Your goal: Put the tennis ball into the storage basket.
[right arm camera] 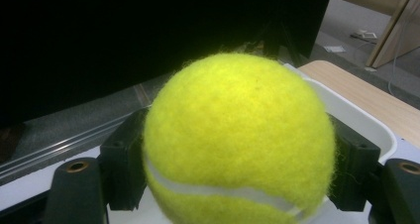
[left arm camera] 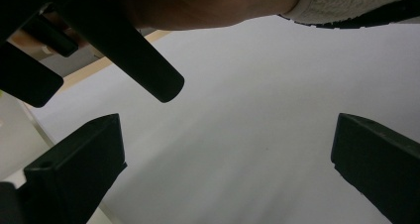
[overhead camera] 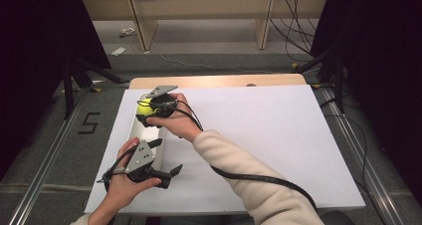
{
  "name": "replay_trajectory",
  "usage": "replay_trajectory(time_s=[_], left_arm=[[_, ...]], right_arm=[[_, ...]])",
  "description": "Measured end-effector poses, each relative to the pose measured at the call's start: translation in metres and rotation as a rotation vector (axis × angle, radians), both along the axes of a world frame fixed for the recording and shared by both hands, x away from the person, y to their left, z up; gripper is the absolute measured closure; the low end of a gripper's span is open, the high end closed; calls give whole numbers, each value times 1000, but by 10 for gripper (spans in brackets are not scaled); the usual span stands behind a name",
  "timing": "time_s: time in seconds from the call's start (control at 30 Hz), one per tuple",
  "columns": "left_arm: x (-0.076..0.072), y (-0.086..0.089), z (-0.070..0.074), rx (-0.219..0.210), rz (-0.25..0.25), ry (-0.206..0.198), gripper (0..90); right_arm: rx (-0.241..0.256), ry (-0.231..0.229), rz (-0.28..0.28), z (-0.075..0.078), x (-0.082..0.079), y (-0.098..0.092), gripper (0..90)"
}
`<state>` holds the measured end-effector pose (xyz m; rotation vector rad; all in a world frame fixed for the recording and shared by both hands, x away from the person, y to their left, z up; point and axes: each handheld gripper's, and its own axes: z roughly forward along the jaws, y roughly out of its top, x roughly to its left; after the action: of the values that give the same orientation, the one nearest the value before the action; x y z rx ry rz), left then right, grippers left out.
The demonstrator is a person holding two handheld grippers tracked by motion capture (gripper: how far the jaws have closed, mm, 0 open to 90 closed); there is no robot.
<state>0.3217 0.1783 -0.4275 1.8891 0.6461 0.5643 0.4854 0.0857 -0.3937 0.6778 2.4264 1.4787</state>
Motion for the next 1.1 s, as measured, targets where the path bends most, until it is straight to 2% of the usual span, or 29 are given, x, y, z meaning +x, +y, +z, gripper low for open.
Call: replay_trajectory(time_s=[0.73,1.1], left_arm=[[0,0,0,1,-2,0,0],[0,0,0,1,-4,2,0]], right_arm=[[-23,25,11,-8,4,9,264],[-84,36,24,-19,8,16,260]])
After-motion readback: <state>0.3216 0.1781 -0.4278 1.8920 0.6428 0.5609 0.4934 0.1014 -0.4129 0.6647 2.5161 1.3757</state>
